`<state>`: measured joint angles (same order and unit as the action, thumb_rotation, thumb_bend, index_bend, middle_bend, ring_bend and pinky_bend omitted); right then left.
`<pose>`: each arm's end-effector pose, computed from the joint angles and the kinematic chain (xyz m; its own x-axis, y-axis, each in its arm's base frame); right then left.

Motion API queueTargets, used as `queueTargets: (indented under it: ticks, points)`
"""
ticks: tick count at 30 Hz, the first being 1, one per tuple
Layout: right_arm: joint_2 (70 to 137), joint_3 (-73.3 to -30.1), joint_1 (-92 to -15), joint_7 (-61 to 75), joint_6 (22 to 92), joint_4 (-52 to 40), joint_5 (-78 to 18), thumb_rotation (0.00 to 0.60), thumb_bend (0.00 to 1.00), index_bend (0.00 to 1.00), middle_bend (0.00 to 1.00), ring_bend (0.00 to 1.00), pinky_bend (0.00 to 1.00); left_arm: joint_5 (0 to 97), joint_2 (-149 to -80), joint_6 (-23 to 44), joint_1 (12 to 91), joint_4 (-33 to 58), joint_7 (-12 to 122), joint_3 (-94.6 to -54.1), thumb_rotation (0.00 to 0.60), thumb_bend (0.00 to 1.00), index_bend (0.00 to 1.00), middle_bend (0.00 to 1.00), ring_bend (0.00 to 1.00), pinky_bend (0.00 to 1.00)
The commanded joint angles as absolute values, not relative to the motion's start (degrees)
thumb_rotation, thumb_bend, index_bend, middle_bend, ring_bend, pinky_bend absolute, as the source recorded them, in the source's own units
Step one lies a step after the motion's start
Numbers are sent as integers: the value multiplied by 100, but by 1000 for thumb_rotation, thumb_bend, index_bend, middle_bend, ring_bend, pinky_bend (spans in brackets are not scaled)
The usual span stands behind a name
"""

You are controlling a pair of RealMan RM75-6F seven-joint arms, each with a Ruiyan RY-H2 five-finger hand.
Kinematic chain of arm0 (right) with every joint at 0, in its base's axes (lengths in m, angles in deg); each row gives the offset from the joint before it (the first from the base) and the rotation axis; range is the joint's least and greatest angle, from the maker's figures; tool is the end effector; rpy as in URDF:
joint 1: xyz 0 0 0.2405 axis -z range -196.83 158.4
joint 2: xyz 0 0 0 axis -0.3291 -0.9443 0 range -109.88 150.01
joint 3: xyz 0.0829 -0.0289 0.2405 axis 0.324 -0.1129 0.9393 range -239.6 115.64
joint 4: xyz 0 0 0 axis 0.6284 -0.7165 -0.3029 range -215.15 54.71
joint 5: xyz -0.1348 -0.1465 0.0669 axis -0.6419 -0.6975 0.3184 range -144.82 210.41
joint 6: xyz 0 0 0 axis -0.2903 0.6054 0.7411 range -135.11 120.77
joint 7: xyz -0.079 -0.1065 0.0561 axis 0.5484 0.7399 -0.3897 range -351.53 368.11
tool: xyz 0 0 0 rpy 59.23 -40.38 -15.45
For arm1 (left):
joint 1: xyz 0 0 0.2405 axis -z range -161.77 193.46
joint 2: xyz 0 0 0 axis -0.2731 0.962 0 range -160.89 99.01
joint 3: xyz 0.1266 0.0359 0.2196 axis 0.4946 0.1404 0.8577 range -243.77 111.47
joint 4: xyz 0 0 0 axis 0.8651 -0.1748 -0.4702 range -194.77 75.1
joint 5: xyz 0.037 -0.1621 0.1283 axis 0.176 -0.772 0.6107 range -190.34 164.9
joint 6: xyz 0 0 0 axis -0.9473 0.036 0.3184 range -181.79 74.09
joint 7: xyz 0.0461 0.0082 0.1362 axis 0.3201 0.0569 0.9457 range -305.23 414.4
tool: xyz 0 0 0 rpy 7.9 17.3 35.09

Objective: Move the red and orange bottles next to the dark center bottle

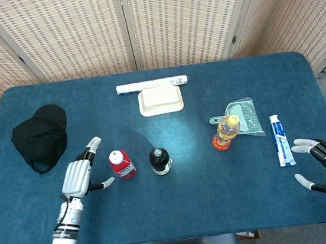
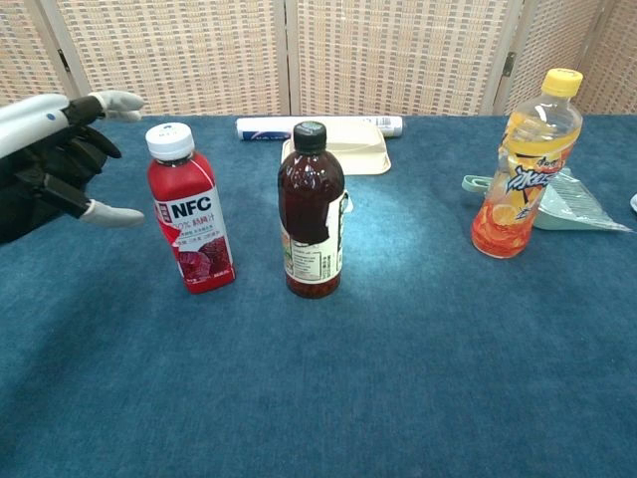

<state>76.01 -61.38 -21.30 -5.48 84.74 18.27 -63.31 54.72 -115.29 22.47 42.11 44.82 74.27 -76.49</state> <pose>-0.2807 -0.1555 0.1933 0.2015 0.0239 0.9792 -0.9676 -0.1503 0.2028 -0.1634 0.2723 0.0433 0.1463 0.1067 0.9835 0.9801 -0.1502 -0.1295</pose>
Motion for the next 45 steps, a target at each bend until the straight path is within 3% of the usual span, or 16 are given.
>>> queueTargets:
  ticks: [1, 12, 20, 30, 38, 45]
  points:
    - [7641, -6103, -2142, -601, 8454, 1804, -6255, 600, 200, 333, 279, 209, 411, 5858, -11181, 2550, 3931, 4683, 7604, -7316, 600, 37, 30, 59, 186, 244]
    - [7828, -5889, -2240, -949, 8275, 1554, -5775, 600, 199, 329, 264, 209, 411, 7105, -10353, 3400, 3036, 4022, 7165, -6395, 600, 36, 31, 54, 127, 218]
    - [8186, -5658, -2410, -1175, 8005, 1262, -5369, 600, 126, 238, 192, 157, 344, 7805, -10146, 3615, 2669, 3271, 6791, -5957, 600, 36, 32, 34, 75, 194]
    - [8636, -5362, -2725, -1238, 7614, 919, -4994, 600, 69, 202, 164, 139, 337, 8384, -10234, 4114, 2351, 2408, 5879, -5890, 600, 36, 82, 33, 74, 194]
    - [9054, -5111, -3112, -1260, 7223, 658, -4782, 600, 50, 196, 160, 135, 332, 8471, -10082, 4185, 2262, 2431, 5605, -5971, 600, 36, 86, 33, 74, 194]
    - [9298, -4969, -3503, -1289, 6653, 511, -4556, 600, 0, 137, 95, 57, 183, 8517, -10021, 4246, 2171, 2479, 5489, -6031, 600, 37, 86, 33, 74, 194]
